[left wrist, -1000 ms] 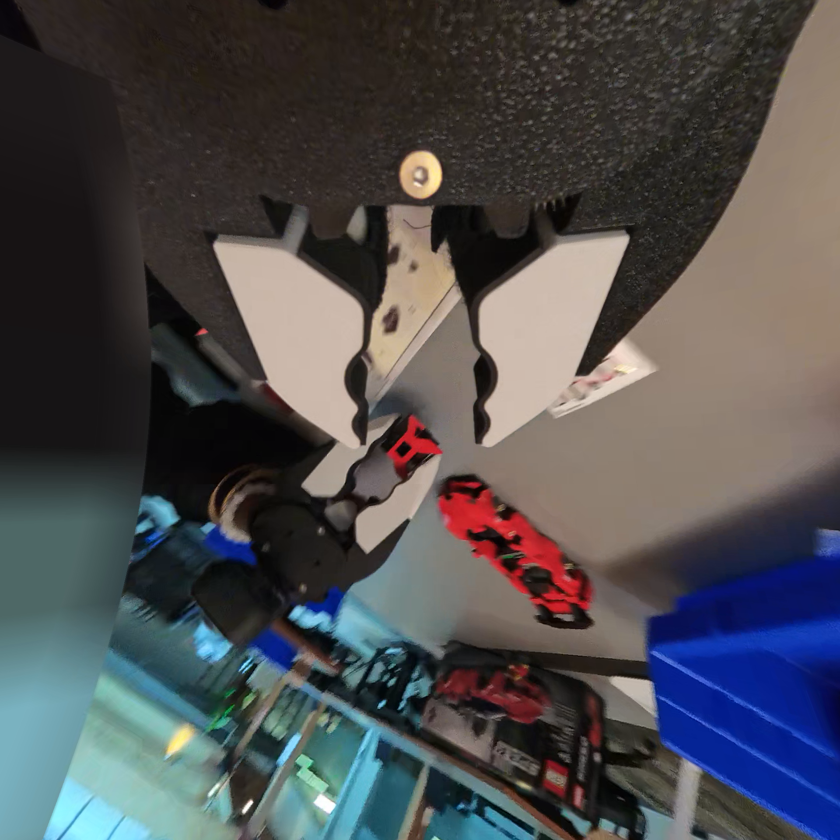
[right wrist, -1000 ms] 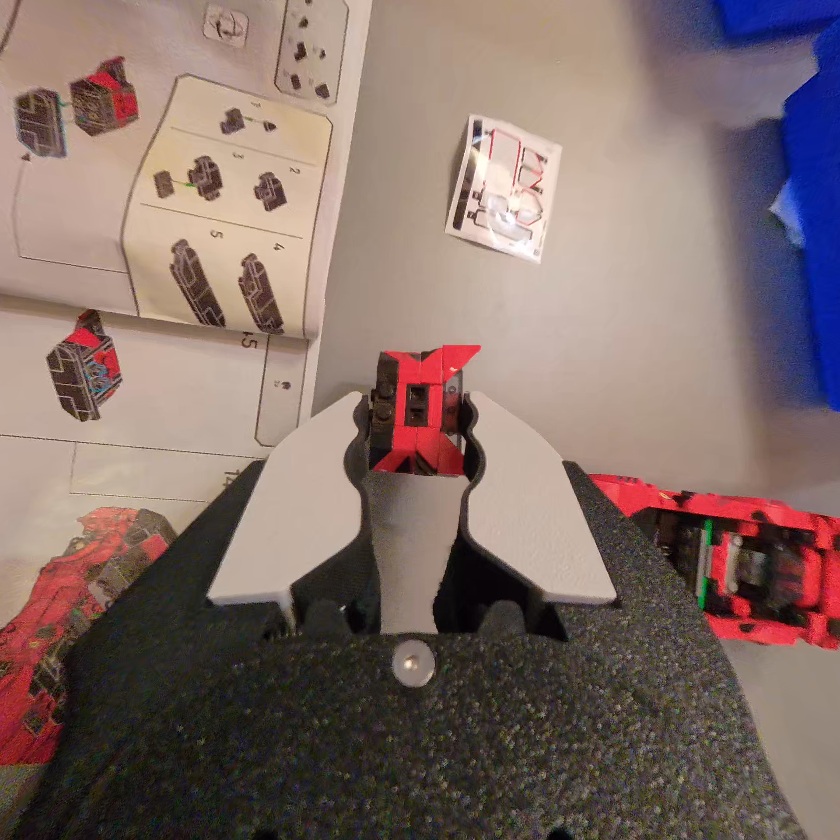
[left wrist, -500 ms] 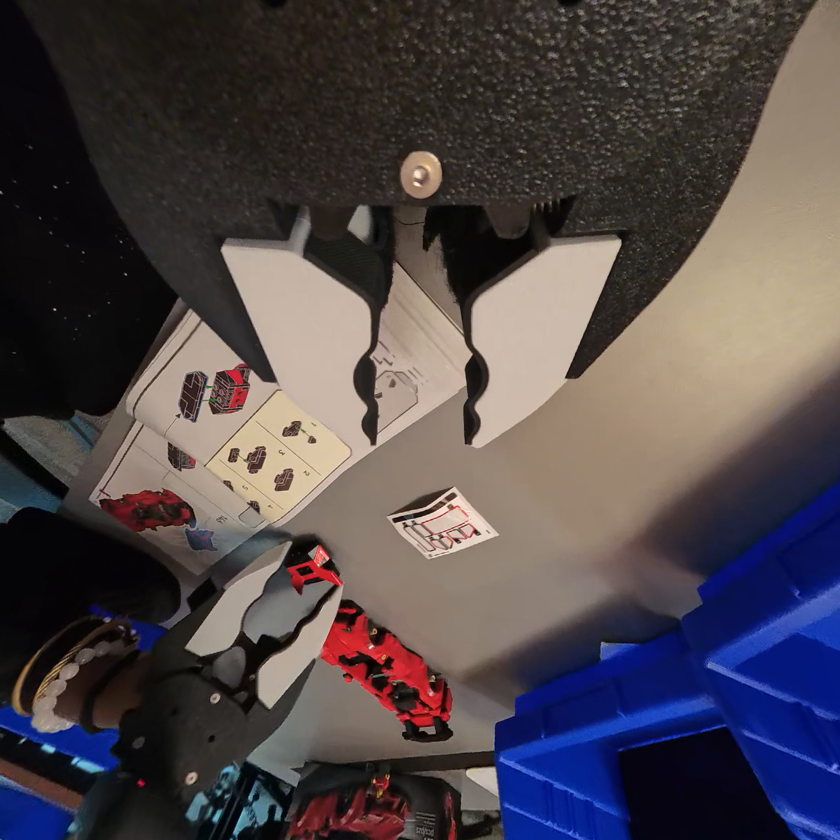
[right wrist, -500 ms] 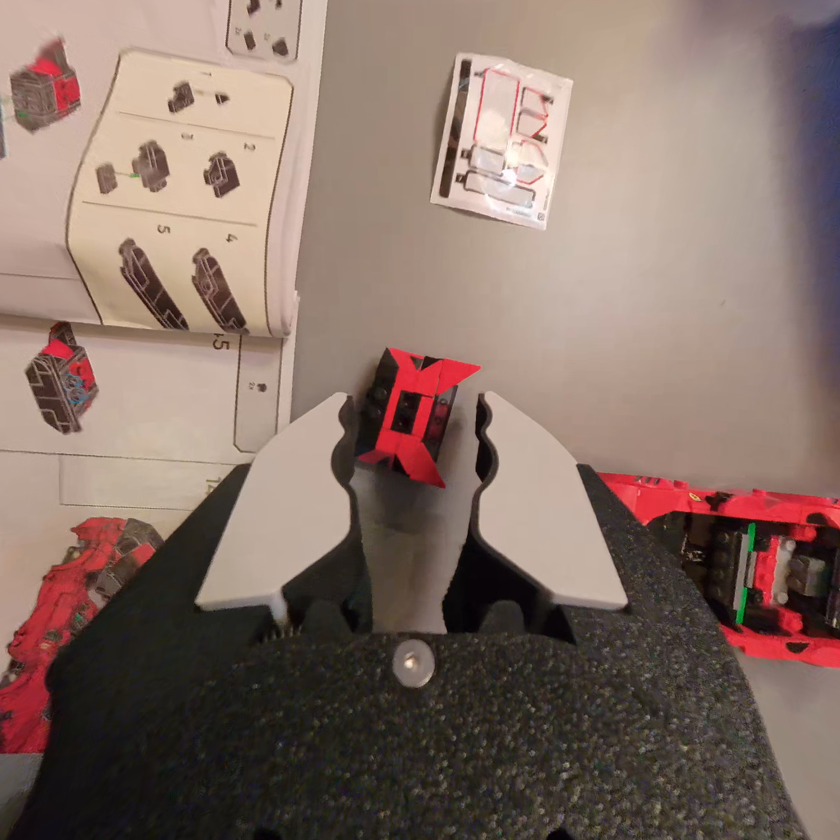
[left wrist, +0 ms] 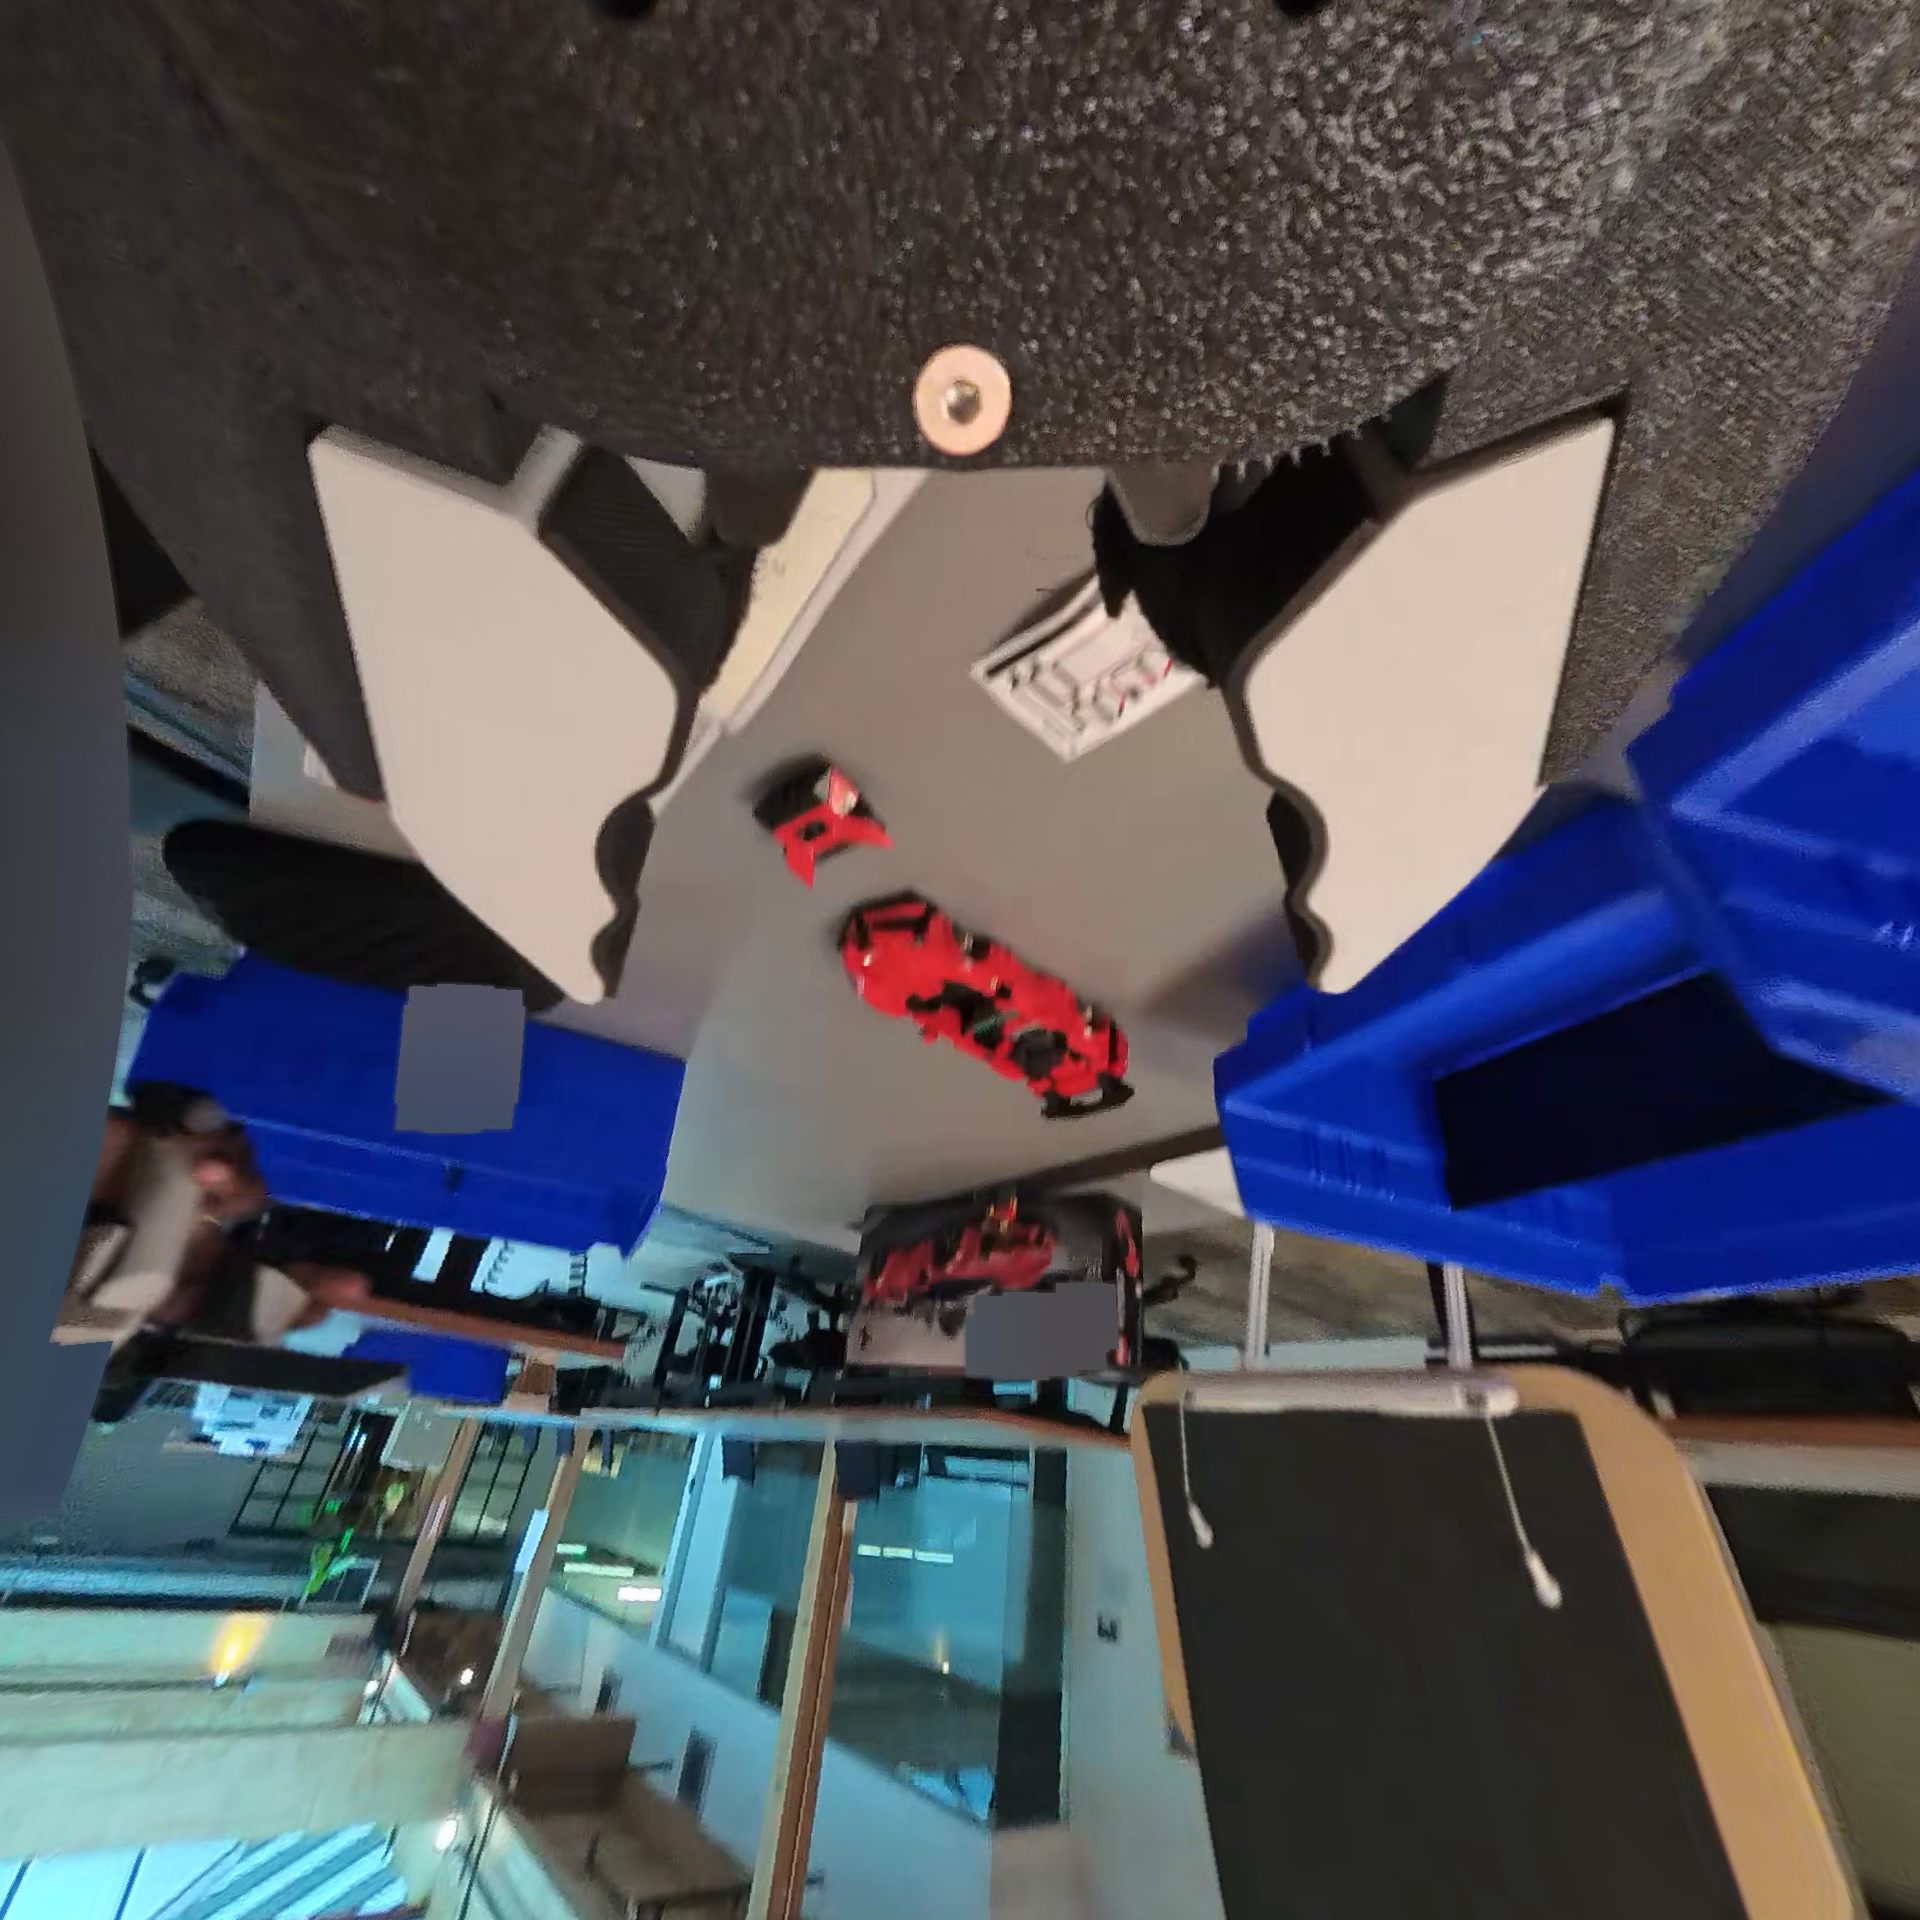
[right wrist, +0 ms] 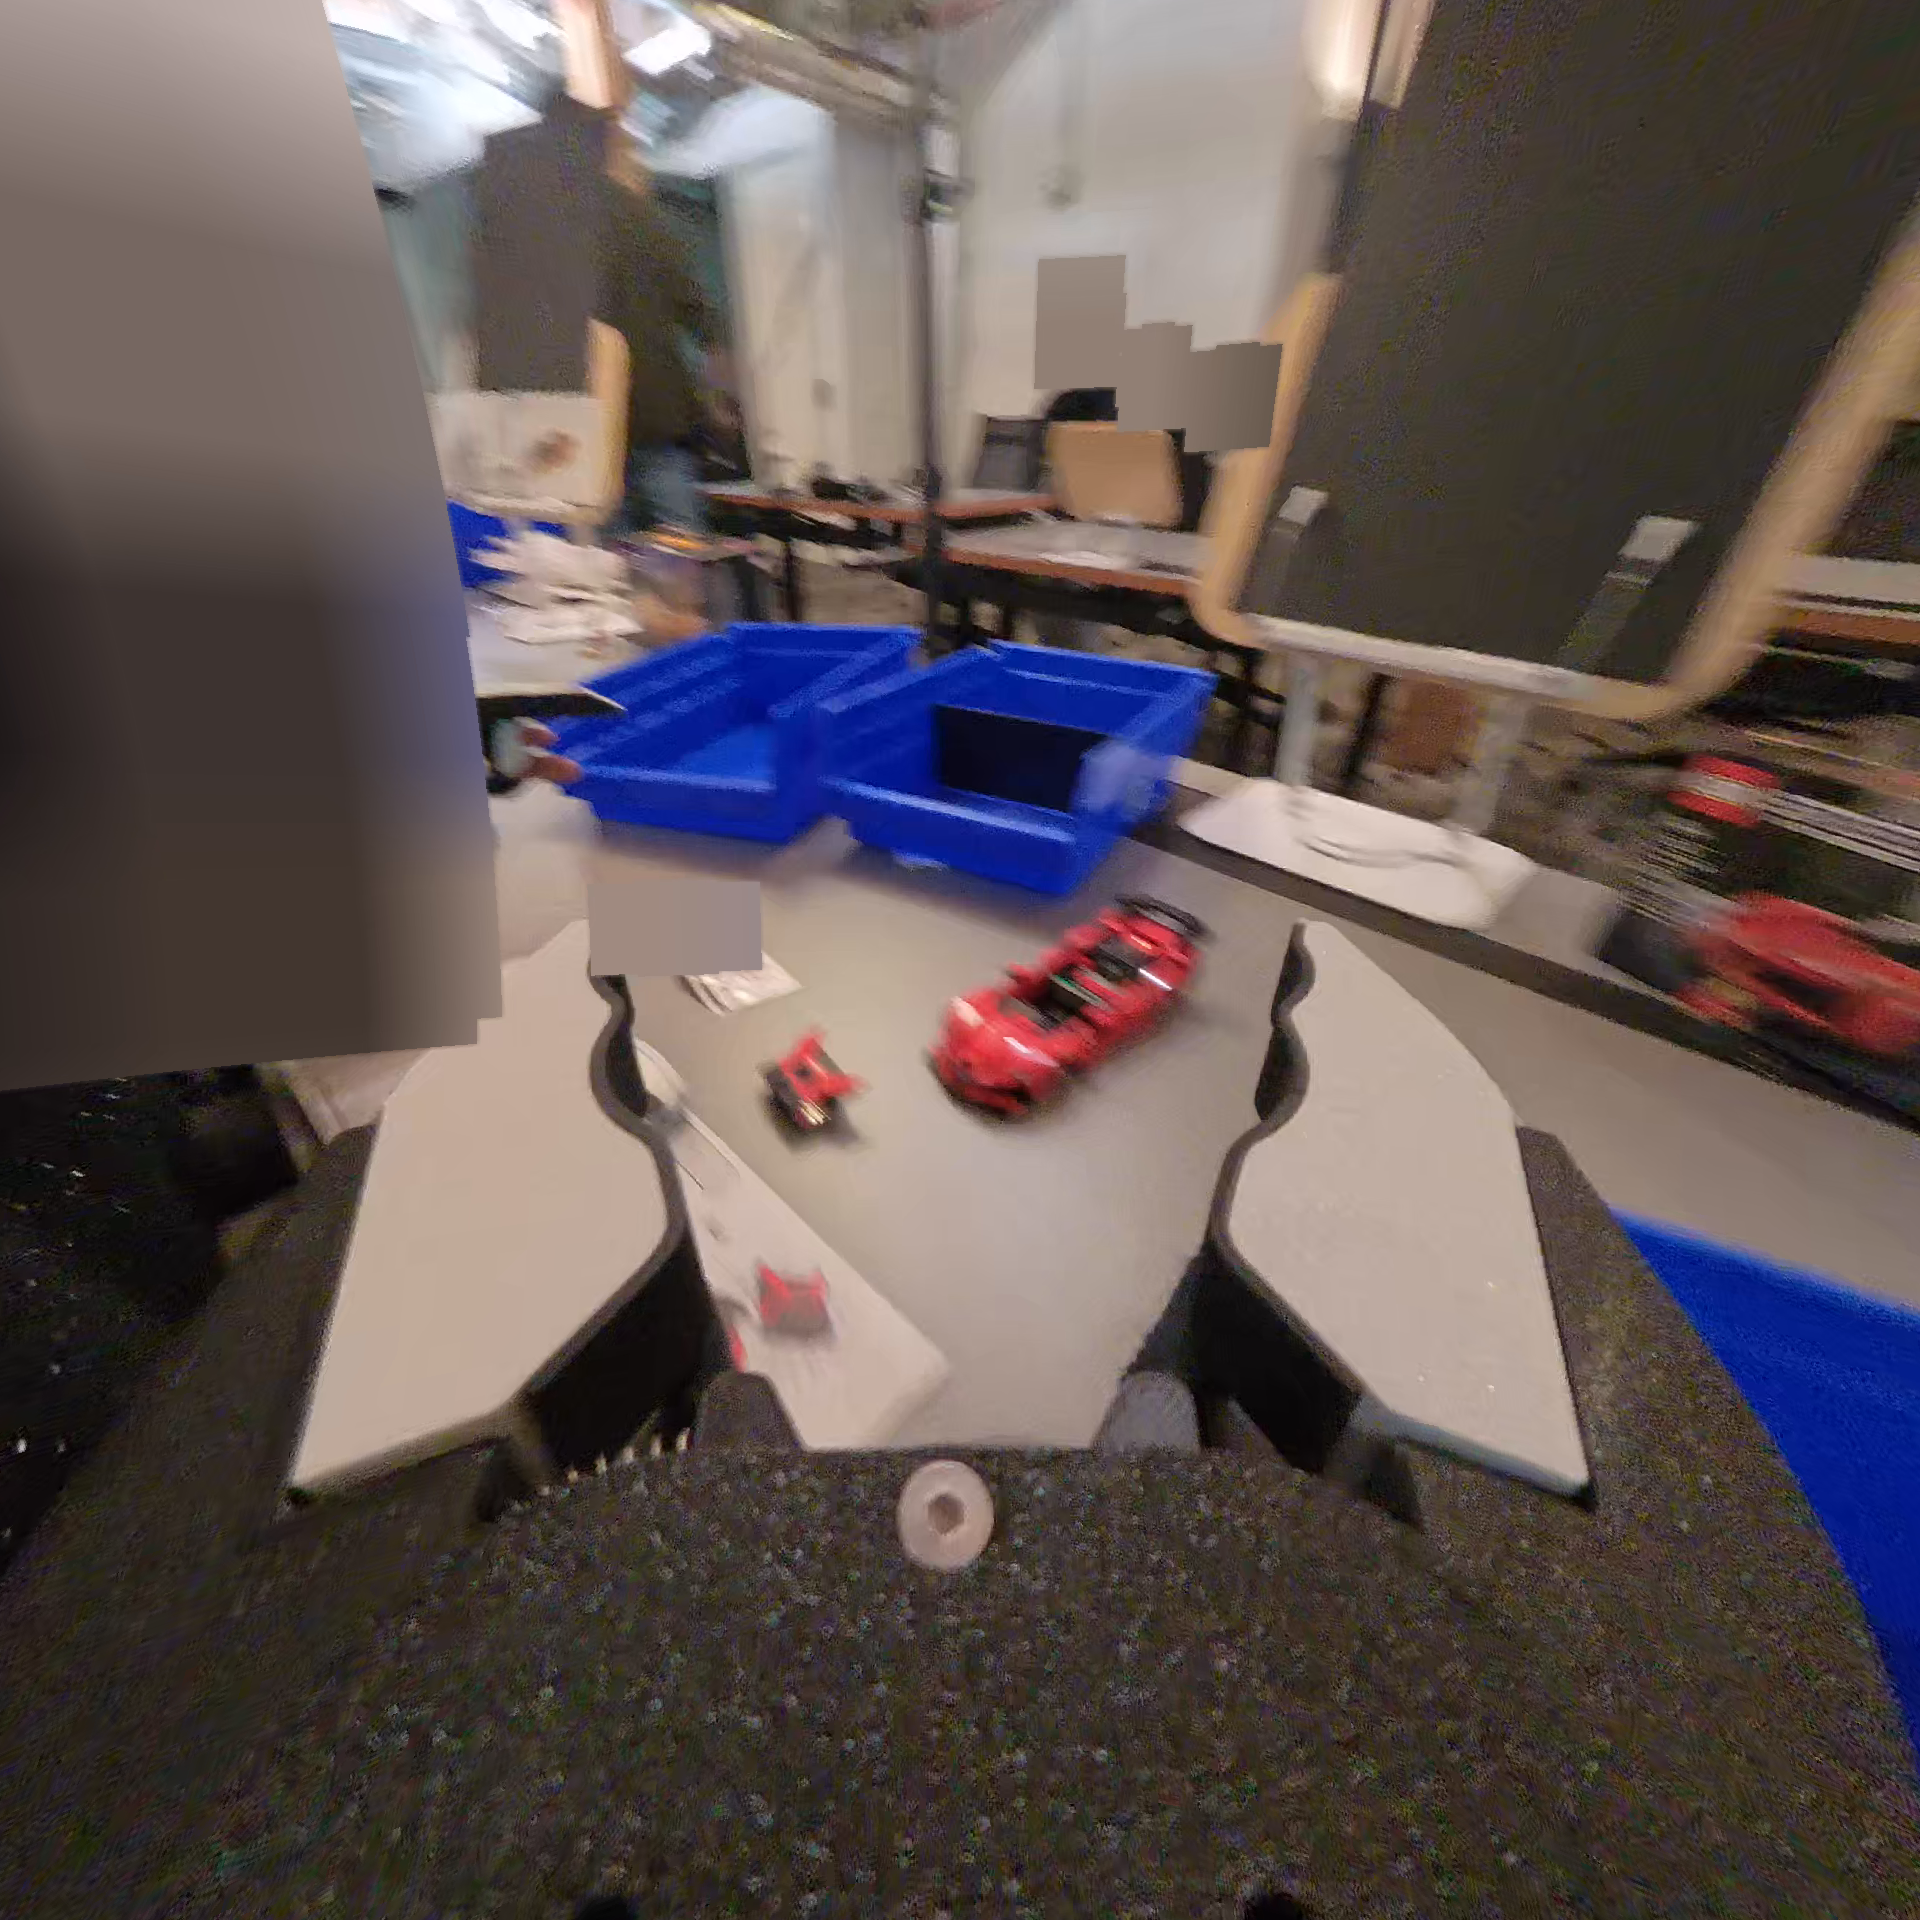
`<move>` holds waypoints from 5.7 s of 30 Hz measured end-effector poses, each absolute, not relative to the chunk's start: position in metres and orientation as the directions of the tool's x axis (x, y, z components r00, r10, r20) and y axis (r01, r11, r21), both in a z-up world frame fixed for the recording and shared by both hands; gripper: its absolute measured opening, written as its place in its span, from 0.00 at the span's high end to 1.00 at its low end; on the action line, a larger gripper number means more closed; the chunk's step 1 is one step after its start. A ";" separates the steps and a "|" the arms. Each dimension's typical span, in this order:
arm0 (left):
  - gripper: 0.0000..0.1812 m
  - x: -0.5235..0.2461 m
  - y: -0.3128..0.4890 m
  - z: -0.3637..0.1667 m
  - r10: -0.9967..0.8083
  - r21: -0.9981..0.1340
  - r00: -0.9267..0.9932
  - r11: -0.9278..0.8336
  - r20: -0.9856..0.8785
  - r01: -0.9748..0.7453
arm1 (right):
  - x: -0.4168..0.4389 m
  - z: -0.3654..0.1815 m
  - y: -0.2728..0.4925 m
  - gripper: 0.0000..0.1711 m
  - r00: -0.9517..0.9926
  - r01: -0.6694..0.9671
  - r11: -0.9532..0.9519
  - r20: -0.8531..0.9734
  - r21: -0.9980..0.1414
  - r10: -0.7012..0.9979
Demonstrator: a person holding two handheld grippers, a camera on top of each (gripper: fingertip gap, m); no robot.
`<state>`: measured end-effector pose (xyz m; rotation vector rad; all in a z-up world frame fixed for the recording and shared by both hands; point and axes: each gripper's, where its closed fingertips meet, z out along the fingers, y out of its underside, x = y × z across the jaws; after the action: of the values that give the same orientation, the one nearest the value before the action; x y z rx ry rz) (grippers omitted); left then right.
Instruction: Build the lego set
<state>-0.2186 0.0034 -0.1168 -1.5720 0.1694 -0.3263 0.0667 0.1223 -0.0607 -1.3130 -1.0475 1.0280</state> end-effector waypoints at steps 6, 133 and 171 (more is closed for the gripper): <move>0.42 -0.174 0.029 -0.096 -0.308 -0.995 0.950 0.062 0.058 0.081 | 0.249 -0.145 0.163 0.52 0.544 0.598 -0.332 0.065 -0.729 0.837; 0.59 -0.194 0.095 -0.136 -0.085 -0.990 0.995 -0.136 0.057 0.045 | 0.376 -0.264 0.231 0.95 0.430 0.895 -0.434 0.059 0.103 0.901; 0.59 -0.223 0.070 -0.142 -0.067 -0.992 0.994 -0.095 0.086 0.079 | 0.293 -0.198 0.245 0.99 0.486 0.688 -0.500 -0.178 -0.526 0.856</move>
<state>-0.2227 0.0701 -0.1421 -1.6619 -0.0096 -0.1221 0.2926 0.2449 -0.1982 -2.3500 -1.2879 0.5980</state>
